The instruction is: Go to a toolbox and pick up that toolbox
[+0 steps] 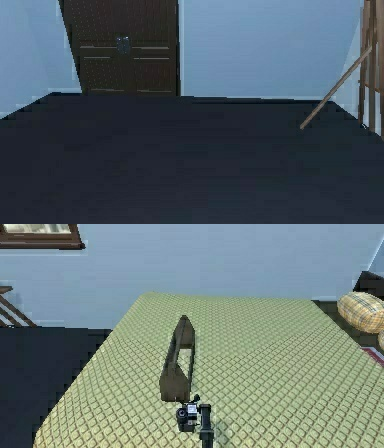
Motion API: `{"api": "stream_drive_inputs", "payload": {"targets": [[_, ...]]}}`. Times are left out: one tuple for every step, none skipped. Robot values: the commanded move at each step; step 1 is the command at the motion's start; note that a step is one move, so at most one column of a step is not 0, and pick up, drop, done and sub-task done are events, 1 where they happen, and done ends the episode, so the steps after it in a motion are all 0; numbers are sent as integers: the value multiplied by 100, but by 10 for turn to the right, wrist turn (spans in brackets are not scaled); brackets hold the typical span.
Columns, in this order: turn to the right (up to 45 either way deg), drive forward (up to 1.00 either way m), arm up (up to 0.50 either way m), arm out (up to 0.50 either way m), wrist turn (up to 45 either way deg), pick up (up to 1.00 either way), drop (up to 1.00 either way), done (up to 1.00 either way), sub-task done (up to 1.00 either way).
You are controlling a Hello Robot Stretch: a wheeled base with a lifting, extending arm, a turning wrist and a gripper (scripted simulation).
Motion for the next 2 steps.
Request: {"api": "stream_drive_inputs", "payload": {"targets": [[0,0,10,0,0,0,0,0,0],[0,0,0,0,0,0,0,100,0]]}}
